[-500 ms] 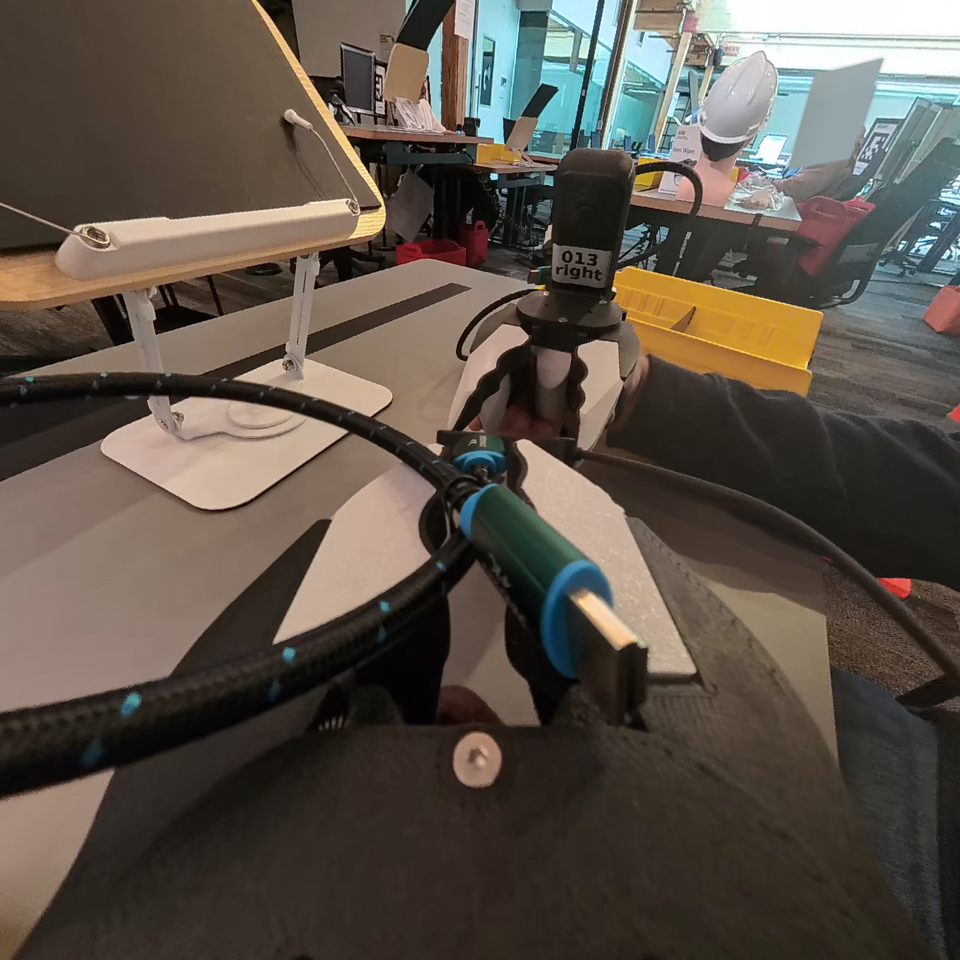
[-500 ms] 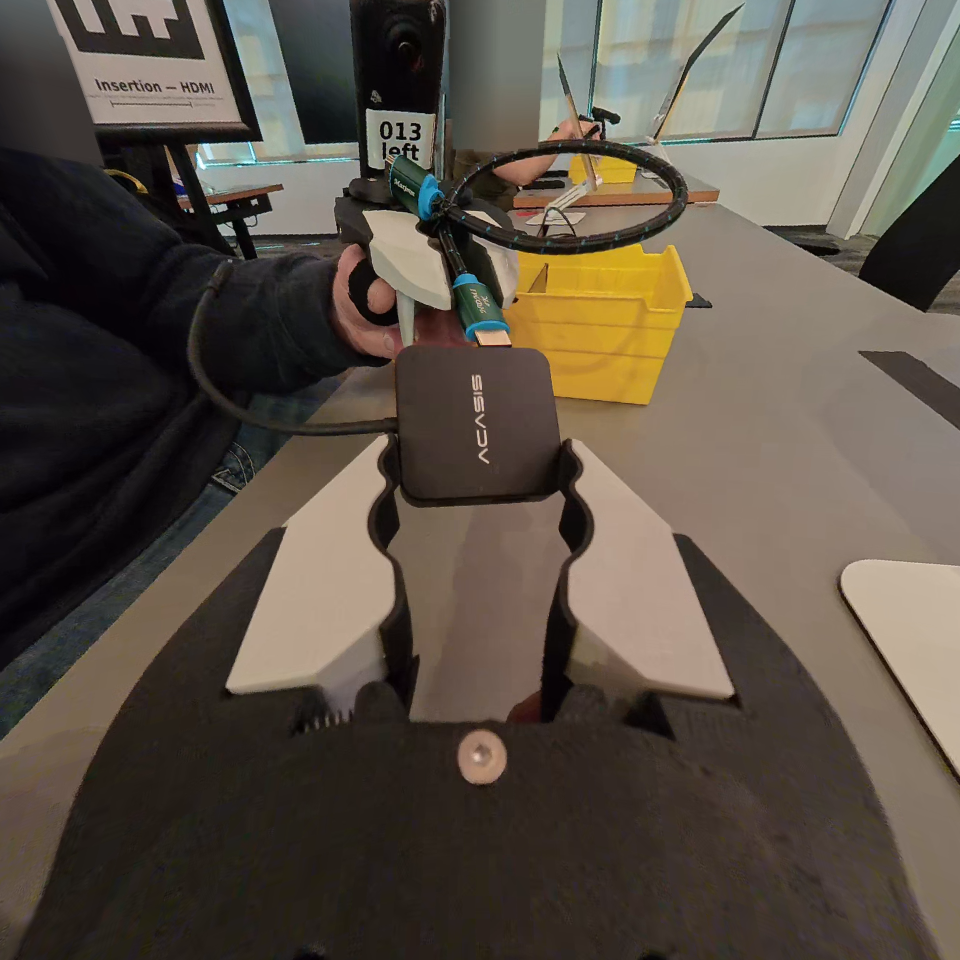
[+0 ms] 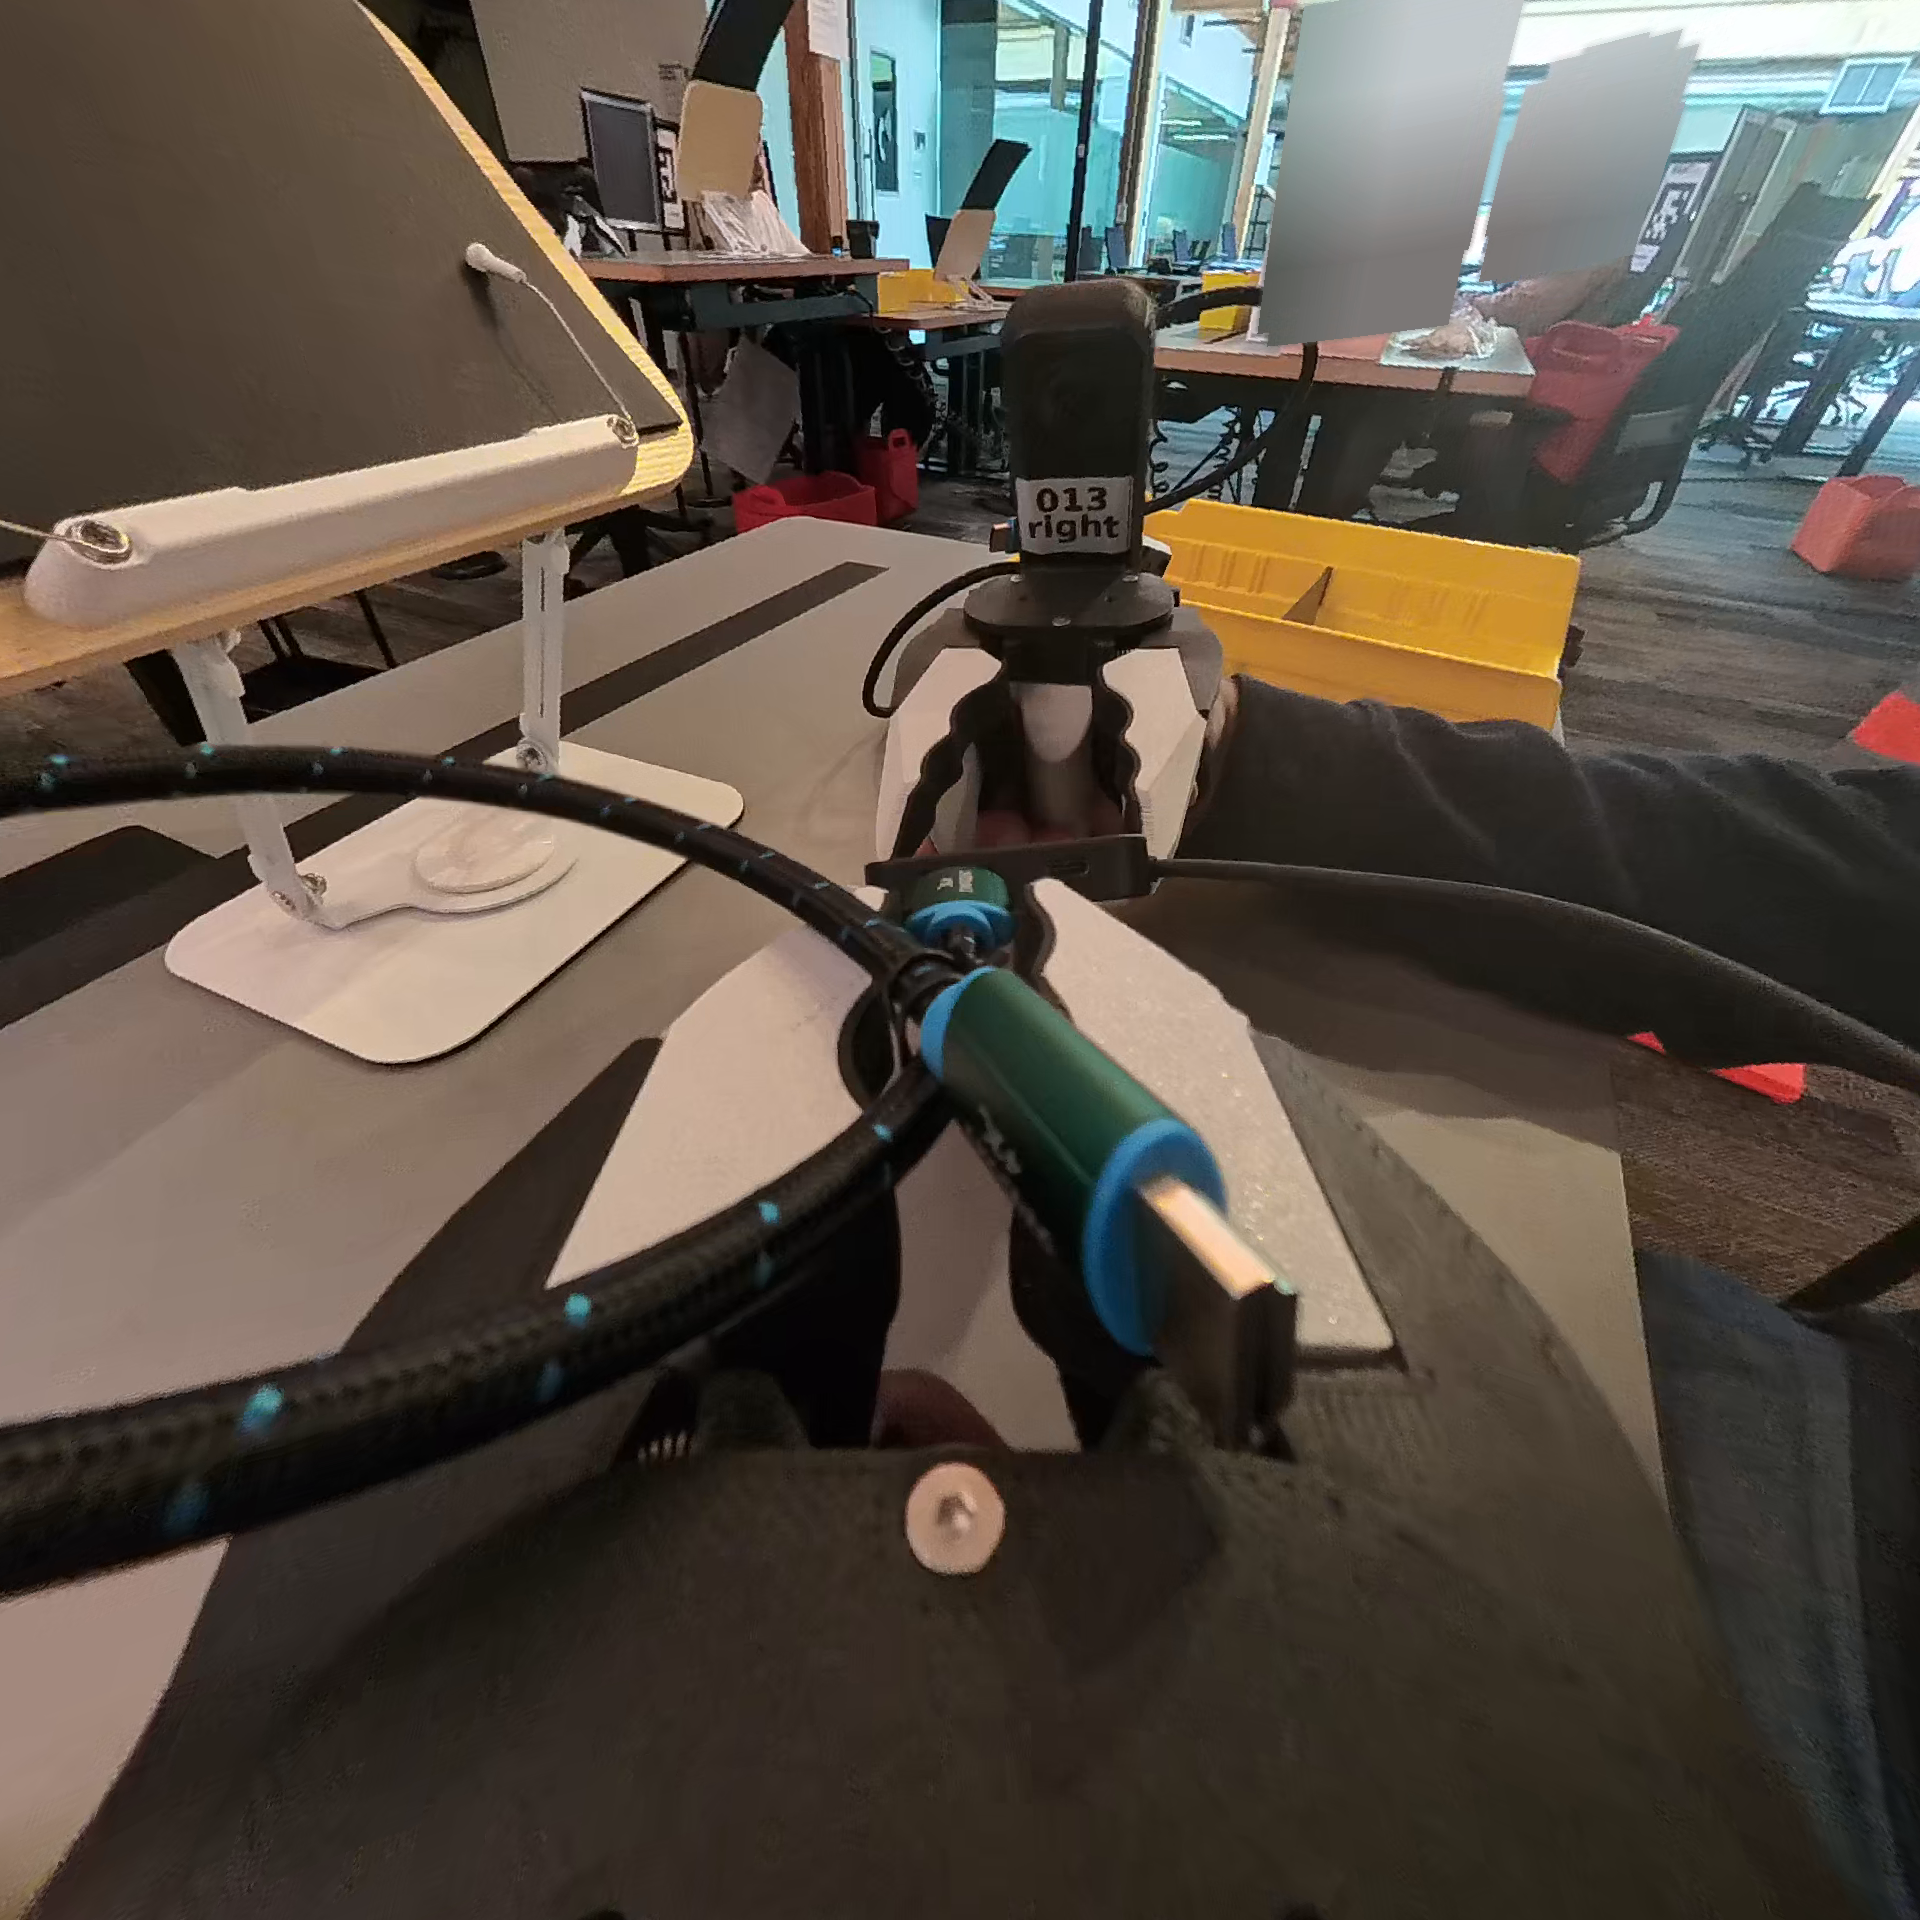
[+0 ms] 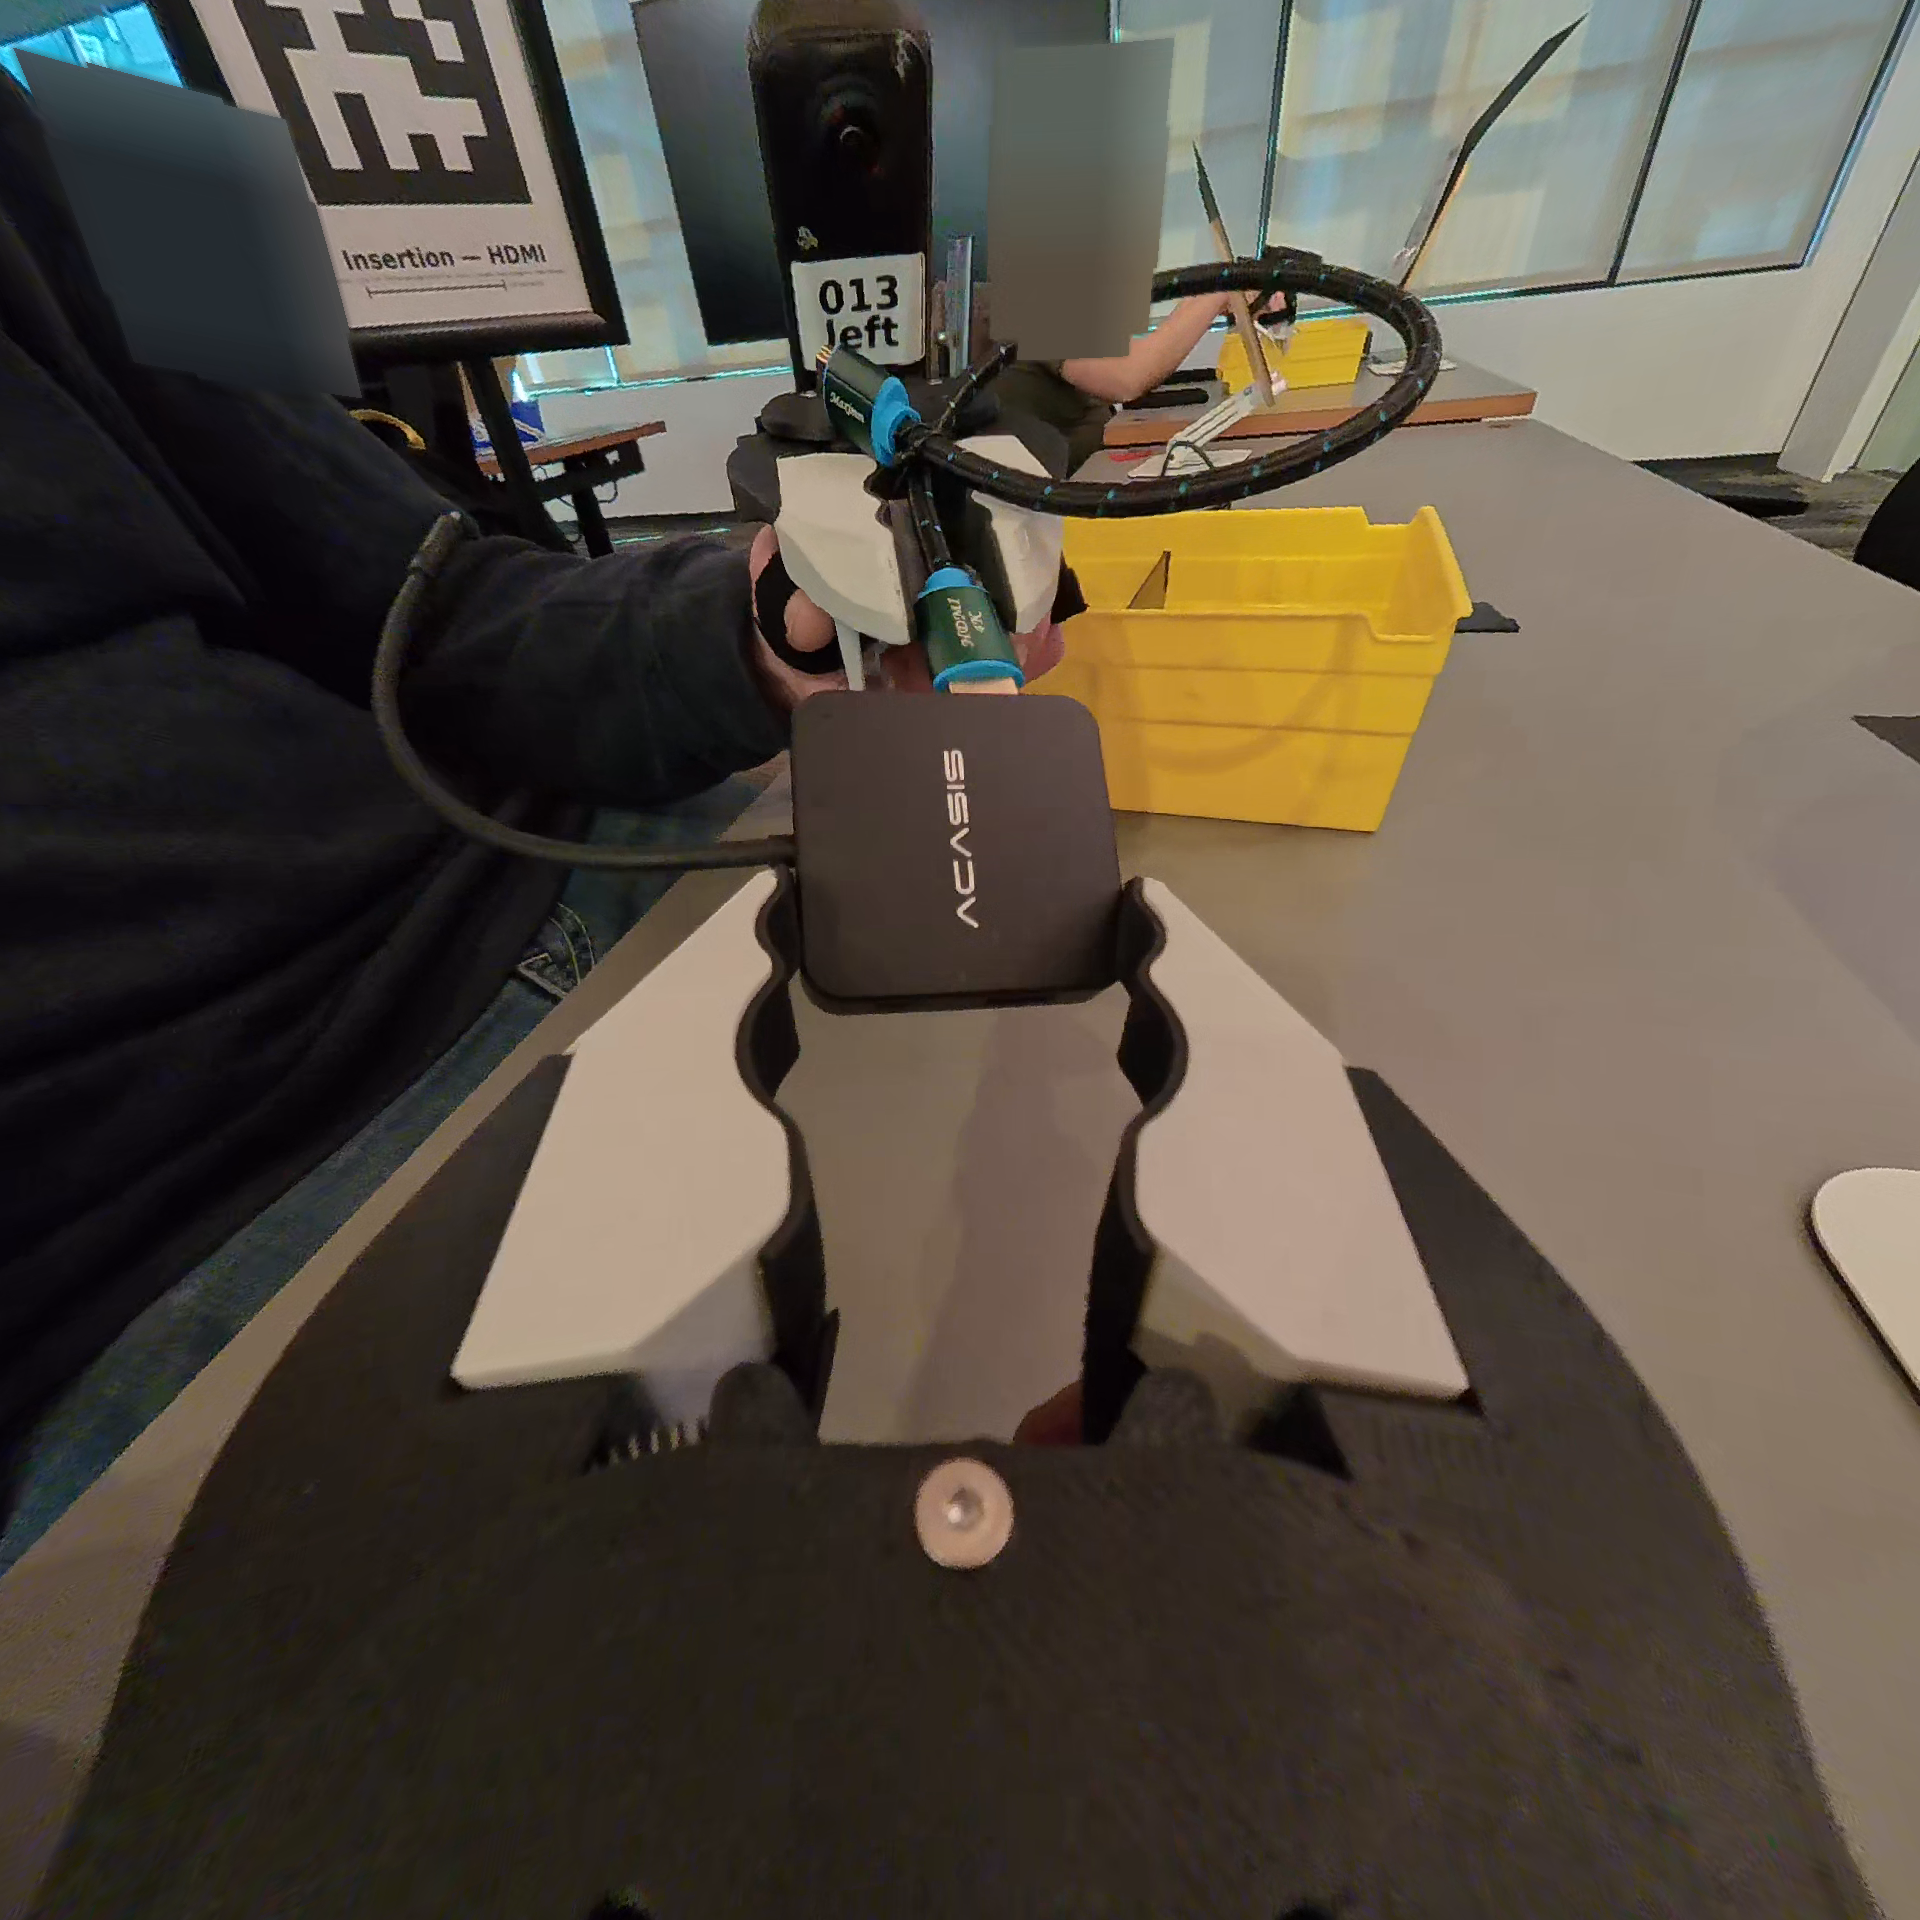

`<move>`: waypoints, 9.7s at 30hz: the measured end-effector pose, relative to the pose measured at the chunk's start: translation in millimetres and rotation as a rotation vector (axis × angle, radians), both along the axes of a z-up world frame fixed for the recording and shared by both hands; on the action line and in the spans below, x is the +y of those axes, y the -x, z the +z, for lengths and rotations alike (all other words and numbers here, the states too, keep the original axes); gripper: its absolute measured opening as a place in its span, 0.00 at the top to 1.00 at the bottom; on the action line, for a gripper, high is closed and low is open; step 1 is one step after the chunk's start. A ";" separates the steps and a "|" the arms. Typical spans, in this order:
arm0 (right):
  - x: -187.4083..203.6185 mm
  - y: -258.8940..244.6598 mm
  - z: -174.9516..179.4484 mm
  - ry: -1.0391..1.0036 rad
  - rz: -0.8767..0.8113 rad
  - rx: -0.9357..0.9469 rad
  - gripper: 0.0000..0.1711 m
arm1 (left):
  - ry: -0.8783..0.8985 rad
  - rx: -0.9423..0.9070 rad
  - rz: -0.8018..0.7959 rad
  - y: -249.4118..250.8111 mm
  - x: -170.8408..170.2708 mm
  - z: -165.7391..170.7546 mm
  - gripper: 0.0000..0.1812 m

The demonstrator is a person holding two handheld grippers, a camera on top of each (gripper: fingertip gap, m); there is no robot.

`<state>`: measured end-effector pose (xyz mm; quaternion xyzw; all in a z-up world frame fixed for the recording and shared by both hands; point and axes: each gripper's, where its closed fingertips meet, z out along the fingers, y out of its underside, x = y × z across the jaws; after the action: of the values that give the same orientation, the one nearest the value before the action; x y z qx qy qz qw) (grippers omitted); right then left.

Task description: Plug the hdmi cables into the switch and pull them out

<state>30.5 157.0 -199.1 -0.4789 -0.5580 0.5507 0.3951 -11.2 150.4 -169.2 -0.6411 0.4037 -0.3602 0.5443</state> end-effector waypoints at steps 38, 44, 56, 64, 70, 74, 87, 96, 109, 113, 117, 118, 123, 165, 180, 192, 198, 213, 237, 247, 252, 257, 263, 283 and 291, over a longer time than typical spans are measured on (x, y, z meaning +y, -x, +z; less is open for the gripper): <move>5.0 -3.6 0.0 -0.182 -0.122 -0.127 0.70 | 0.027 -0.008 0.033 -0.2 15.2 -8.5 0.89; -0.7 3.6 -5.7 -0.201 -0.108 -0.151 0.63 | 0.001 -0.010 -0.010 -7.5 6.8 -5.1 0.89; -21.9 14.1 -29.7 -0.135 0.013 -0.258 0.52 | -0.011 0.005 -0.086 -18.5 -5.9 -0.8 0.90; -30.4 19.2 -31.4 -0.091 0.063 -0.238 0.52 | -0.012 0.021 -0.104 -21.6 -7.1 3.0 0.90; -38.9 20.9 -28.9 -0.034 0.112 -0.211 0.45 | -0.015 -0.015 -0.121 -21.7 -7.9 11.6 0.91; -49.7 24.2 -23.3 0.018 0.177 -0.168 0.37 | -0.041 -0.034 -0.175 -24.5 -16.3 18.2 0.91; -69.3 37.1 -17.7 0.016 0.272 -0.132 0.57 | -0.077 -0.050 -0.220 -30.6 -24.9 27.2 0.91; -34.1 32.6 -40.5 -0.193 0.035 -0.329 0.57 | -0.061 0.040 -0.155 -22.8 -19.7 14.7 0.86; -8.9 23.9 -63.7 -0.392 -0.136 -0.570 0.57 | 0.003 0.271 -0.002 -16.1 -1.6 -19.9 0.89; -6.5 20.7 -63.5 -0.423 -0.152 -0.591 0.57 | 0.023 0.330 -0.016 -12.8 -3.1 -26.0 0.87; -4.1 19.5 -62.4 -0.432 -0.166 -0.594 0.57 | 0.010 0.328 -0.014 -11.8 -3.2 -29.0 0.88; -3.4 19.1 -62.9 -0.432 -0.169 -0.597 0.58 | 0.011 0.331 -0.013 -11.6 -2.8 -30.6 0.88; -0.7 17.3 -60.3 -0.399 -0.180 -0.583 0.58 | -0.001 0.274 0.011 -10.7 0.3 -34.4 0.88; 4.0 13.1 -64.7 -0.466 -0.198 -0.638 0.58 | 0.063 0.155 0.021 -11.7 0.9 -46.3 0.88; 0.2 19.7 -58.2 -0.424 -0.192 -0.579 0.58 | 0.069 0.109 -0.004 -8.8 0.6 -41.2 0.88; 9.6 16.8 -52.9 -0.420 -0.245 -0.556 0.58 | 0.081 0.039 0.043 1.0 7.1 -32.6 0.85; 18.3 13.4 -34.4 -0.387 -0.330 -0.501 0.58 | 0.108 -0.020 0.080 12.5 12.6 -32.6 0.83; 26.3 -44.9 78.4 -0.509 -0.775 -0.546 0.57 | 0.112 -0.122 0.088 23.1 17.6 -23.0 0.84; 40.3 -425.5 -10.2 -0.085 -1.627 -0.908 0.57 | 0.137 -0.064 0.104 16.4 19.3 -38.8 0.85; 39.8 -425.4 -54.0 0.043 -1.438 -1.217 0.56 | 0.140 -0.055 0.092 16.4 17.6 -40.6 0.85; 26.9 -427.2 -61.3 0.091 -1.288 -1.359 0.55 | 0.139 -0.045 0.086 16.8 16.3 -41.0 0.85; 14.6 -421.6 -42.8 0.078 -1.257 -1.302 0.59 | 0.140 -0.044 0.084 17.4 16.6 -40.7 0.85; 4.9 -415.2 -2.7 -0.073 -1.342 -1.156 0.60 | 0.120 -0.011 0.076 11.4 12.9 -39.2 0.85; -56.4 -472.2 -80.4 0.230 -1.308 -1.098 0.67 | -0.108 0.805 0.710 231.3 28.7 36.1 0.54; -50.2 -466.3 -83.5 0.262 -1.339 -1.001 0.77 | 0.307 0.967 0.962 414.2 -3.7 -68.3 0.47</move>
<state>496.8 106.8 -282.6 -0.9378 -0.1971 -0.0164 0.2854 -425.3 146.6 -237.6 -0.9068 0.2162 0.1936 0.3059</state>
